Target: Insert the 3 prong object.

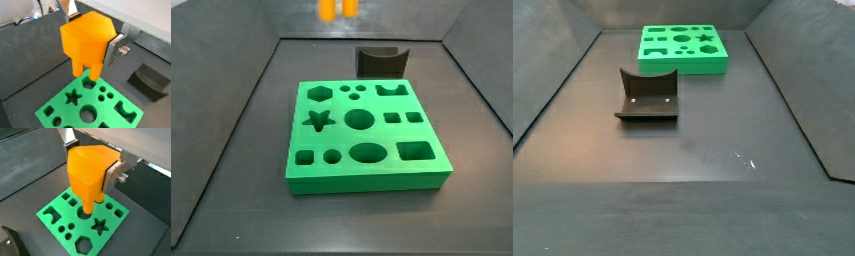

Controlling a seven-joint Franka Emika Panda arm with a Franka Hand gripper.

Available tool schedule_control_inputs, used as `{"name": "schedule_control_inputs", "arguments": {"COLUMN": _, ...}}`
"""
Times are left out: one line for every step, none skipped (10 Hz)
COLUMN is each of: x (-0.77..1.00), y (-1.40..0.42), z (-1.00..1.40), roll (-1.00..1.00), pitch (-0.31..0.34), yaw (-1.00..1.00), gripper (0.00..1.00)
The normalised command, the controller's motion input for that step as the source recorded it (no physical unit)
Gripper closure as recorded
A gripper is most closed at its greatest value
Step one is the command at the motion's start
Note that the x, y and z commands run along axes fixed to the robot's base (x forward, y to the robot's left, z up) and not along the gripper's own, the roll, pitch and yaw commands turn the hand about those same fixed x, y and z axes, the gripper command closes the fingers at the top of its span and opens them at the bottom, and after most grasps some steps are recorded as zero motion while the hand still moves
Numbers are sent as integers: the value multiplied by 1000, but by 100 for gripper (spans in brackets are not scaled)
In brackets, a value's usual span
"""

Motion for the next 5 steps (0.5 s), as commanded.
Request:
{"name": "schedule_control_inputs", "arguments": {"x": 286, "y": 140, "z": -709, "roll": -7, "pitch": -51, "yaw": 674, "gripper": 100}}
{"name": "schedule_control_inputs", "arguments": {"x": 389, "y": 97, "z": -583, "roll": 0, "pitch": -4, "yaw": 614, "gripper": 100}}
{"name": "schedule_control_inputs", "arguments": {"x": 463, "y": 103, "z": -540, "roll": 23, "pitch": 0, "yaw": 549, "gripper": 100}}
{"name": "schedule_control_inputs", "arguments": {"x": 583, "y": 131, "z": -486, "roll": 64, "pitch": 0, "yaw": 443, "gripper": 100}}
{"name": "schedule_control_inputs", "arguments": {"x": 643, "y": 163, "z": -326, "roll": 329, "pitch": 16, "yaw": 317, "gripper": 100}}
